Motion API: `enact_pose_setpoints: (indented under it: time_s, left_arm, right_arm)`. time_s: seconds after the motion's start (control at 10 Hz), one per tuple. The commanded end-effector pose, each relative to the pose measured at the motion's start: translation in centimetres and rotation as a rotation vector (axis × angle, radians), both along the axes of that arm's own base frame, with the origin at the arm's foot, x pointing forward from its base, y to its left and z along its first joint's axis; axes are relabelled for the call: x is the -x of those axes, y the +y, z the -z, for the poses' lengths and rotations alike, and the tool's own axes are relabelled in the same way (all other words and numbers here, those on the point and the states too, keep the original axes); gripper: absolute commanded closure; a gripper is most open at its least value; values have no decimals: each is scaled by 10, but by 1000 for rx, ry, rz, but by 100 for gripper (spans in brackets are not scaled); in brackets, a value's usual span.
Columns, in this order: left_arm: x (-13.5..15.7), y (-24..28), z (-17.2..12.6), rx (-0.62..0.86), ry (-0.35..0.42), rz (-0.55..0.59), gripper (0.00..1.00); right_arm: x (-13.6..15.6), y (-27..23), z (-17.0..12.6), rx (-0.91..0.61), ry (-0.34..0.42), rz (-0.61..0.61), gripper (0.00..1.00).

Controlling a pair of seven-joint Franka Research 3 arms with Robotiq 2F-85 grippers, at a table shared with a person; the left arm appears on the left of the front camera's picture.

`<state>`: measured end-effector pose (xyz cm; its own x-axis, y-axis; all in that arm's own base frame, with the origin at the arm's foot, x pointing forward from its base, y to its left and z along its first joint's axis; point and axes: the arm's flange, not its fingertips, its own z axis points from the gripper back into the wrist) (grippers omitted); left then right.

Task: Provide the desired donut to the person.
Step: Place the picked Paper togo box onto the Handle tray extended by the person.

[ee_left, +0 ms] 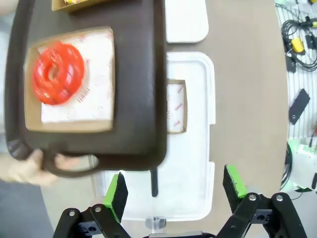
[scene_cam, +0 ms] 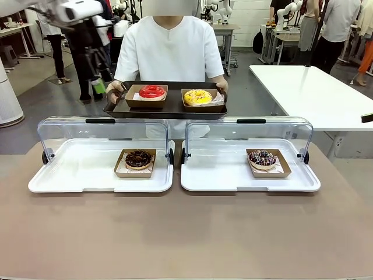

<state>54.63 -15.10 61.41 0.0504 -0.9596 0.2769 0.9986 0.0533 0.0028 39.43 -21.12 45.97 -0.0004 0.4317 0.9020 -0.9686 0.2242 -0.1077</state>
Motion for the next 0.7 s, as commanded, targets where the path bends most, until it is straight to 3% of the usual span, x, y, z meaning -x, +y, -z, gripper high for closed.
enact_pose_setpoints:
  time_s: [0.0,0.4,0.6]
  left_arm:
    - [30,41,18,58,-5,-19,0]
    - [37,88,28,58,-33,-90,0]
    - [32,88,19,51,10,-92,0]
  right_arm:
    - [1,1,-1,-11,17,4,0]
    - [1,1,-1,-11,17,4,0]
    - [1,1,-1,-11,17,4,0]
